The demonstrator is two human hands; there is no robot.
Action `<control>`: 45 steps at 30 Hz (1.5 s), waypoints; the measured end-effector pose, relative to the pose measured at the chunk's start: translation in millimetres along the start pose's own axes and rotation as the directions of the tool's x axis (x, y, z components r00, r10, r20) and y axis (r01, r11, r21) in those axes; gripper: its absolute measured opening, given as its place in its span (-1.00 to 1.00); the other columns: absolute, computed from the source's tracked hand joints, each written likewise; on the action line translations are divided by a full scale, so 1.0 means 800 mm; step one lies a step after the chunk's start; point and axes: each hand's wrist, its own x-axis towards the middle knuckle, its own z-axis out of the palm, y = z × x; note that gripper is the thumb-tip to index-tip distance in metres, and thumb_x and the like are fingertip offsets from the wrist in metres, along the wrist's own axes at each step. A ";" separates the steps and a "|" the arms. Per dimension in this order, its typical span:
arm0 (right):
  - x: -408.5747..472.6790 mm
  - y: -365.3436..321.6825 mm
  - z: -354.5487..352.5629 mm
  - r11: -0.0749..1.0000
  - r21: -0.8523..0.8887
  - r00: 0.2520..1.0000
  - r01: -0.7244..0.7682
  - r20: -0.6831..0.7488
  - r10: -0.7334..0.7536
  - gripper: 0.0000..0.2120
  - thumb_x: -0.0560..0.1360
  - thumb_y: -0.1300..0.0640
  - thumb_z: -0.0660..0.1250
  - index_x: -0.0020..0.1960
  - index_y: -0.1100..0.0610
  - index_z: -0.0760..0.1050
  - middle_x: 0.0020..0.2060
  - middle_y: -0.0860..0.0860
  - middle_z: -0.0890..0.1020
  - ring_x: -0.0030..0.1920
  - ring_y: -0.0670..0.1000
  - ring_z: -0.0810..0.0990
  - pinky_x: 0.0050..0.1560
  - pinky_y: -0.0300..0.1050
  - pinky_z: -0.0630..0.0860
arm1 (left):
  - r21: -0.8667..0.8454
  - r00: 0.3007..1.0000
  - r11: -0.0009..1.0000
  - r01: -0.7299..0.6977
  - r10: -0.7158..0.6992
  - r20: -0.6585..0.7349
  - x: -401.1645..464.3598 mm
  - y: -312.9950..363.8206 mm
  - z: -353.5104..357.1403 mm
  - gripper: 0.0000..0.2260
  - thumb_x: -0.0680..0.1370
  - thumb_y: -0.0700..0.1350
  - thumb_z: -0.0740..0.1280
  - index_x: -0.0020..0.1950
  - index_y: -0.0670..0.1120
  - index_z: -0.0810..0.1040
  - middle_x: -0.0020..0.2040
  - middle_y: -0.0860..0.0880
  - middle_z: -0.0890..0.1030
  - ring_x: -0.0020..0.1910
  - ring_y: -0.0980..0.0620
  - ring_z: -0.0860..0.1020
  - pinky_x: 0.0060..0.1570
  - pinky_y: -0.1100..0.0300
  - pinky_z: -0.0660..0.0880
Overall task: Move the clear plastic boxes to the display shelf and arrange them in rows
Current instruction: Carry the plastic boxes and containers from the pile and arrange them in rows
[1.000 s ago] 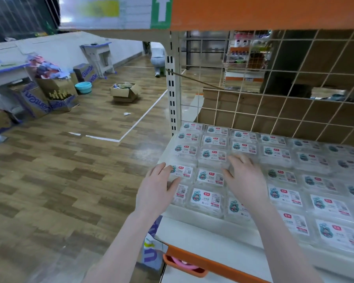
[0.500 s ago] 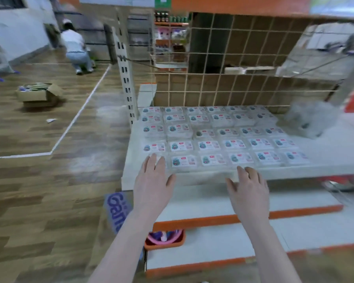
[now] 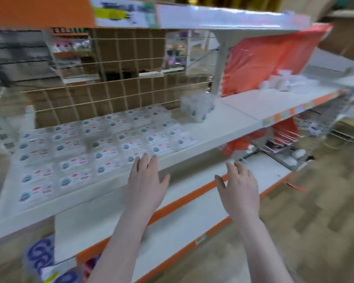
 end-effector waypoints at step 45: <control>0.551 0.771 0.124 0.957 -0.053 0.950 -0.286 0.114 0.290 -0.61 0.54 0.02 0.24 0.30 0.19 0.39 0.16 0.10 0.49 0.20 0.12 0.41 0.15 -0.04 0.36 | -0.052 0.971 0.973 -0.226 0.229 0.062 0.532 0.749 0.442 -0.46 0.54 0.03 0.29 0.46 -0.12 0.25 0.49 -0.10 0.20 0.48 -0.06 0.09 0.38 0.06 0.13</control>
